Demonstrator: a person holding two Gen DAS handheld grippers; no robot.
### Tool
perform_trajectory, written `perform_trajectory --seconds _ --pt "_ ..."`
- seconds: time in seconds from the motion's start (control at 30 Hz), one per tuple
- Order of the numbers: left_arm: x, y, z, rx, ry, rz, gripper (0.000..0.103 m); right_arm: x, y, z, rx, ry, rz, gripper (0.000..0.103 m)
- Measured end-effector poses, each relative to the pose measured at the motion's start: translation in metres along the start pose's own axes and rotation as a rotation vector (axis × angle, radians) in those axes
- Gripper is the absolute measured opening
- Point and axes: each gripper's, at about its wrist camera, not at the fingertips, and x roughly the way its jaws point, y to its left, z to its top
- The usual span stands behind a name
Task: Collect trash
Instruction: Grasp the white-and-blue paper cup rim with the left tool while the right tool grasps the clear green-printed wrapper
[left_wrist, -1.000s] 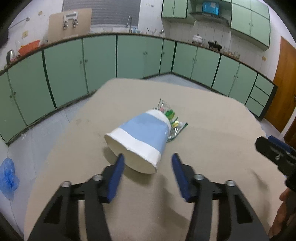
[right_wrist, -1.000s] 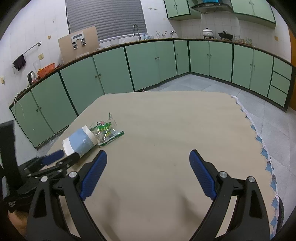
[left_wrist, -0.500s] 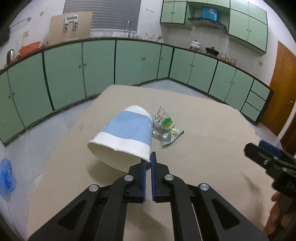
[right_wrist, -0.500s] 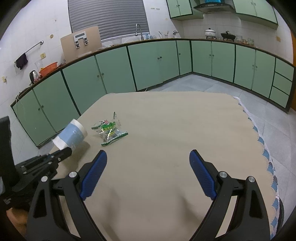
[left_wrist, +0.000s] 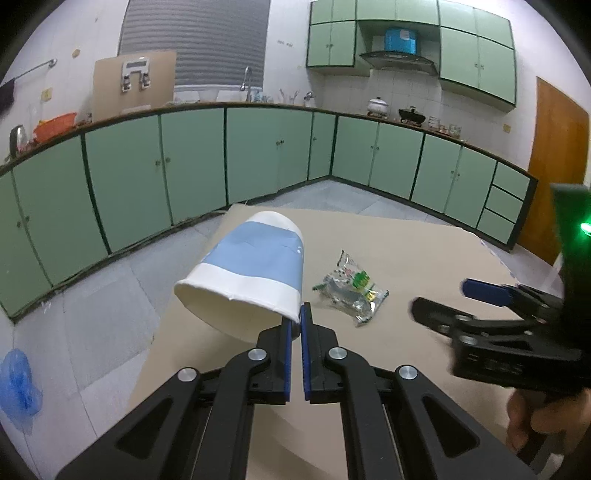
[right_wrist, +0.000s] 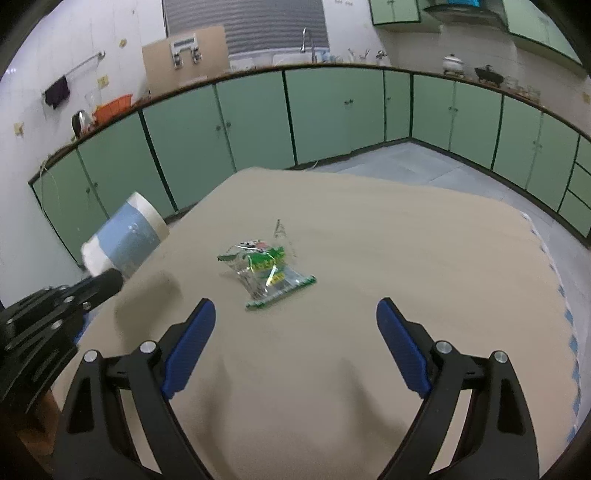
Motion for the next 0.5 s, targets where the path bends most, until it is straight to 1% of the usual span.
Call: perform_trajectory --seconds 0.07,0.23,0.4,0.5 --pt "0.004 0.007 0.003 0.010 -0.005 -0.002 0.005 0.007 0.005 0.006 -0.012 0.000 -0.004 0.085" --pt "0.018 0.031 0.012 -0.011 0.000 -0.016 0.004 0.027 0.014 0.014 -0.007 0.027 -0.014 0.085" --pt "0.022 0.035 0.019 0.011 -0.004 -0.043 0.004 0.051 0.016 0.019 0.010 0.064 -0.044 0.085" --pt "0.021 0.038 0.019 0.006 -0.005 -0.054 0.005 0.067 0.018 0.023 0.010 0.099 -0.064 0.084"
